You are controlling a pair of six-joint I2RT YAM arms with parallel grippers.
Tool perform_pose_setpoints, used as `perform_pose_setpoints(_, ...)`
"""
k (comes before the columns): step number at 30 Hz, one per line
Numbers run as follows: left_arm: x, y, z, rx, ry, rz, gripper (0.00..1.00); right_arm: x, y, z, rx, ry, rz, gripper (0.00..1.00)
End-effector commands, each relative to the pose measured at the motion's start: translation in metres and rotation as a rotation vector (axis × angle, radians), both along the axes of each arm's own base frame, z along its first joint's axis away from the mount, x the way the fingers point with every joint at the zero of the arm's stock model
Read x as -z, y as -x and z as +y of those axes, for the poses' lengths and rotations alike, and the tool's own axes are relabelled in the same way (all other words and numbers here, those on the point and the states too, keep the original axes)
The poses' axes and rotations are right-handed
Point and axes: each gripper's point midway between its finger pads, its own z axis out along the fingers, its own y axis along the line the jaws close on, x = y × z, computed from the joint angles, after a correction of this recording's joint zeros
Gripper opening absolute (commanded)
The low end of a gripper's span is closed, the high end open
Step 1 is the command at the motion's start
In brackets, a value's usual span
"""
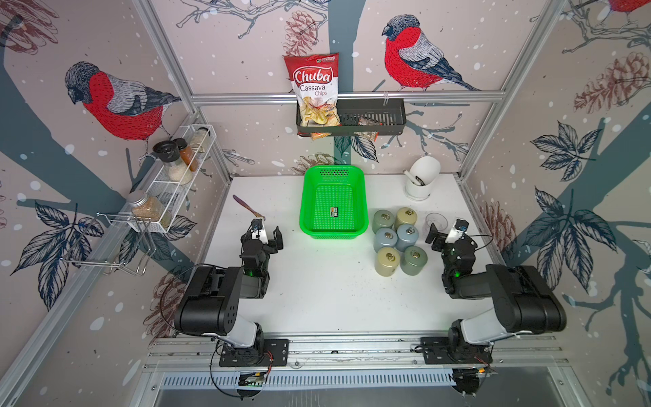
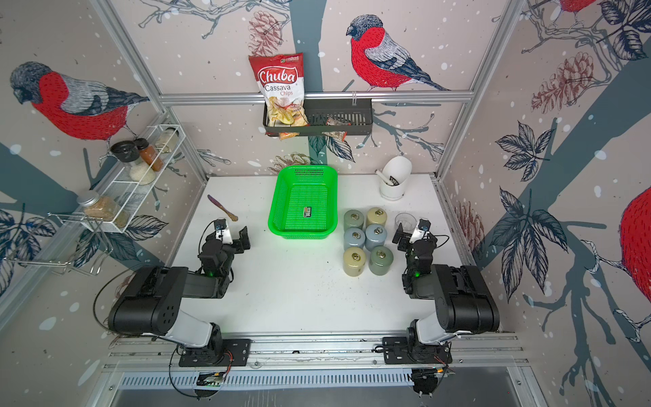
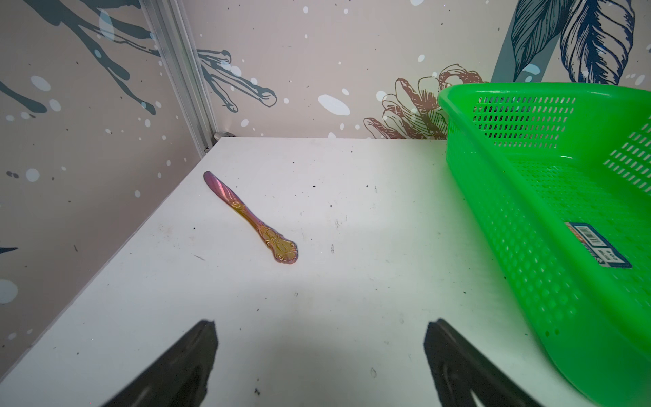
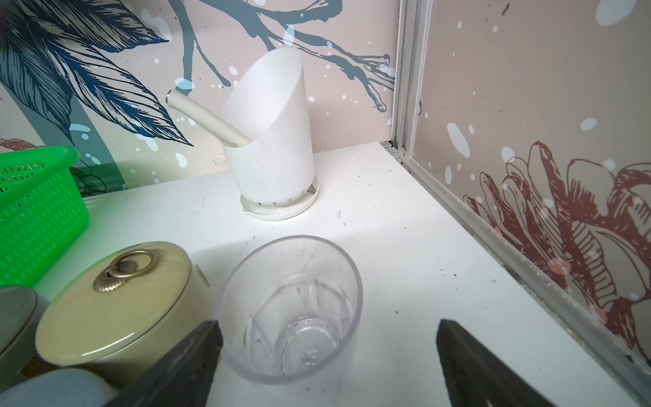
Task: Take the tea canister out of the basket
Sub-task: Reset both arms
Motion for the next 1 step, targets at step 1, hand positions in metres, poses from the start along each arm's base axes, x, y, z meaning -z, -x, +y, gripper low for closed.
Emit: perform_pose_setpoints(1,-0.0110,-0.0025,0.0004,-0.001,0.001,-0.042,0.96,-0.0084,-0.0012,-0.0008,0.004,0.008,-0.029,1.00)
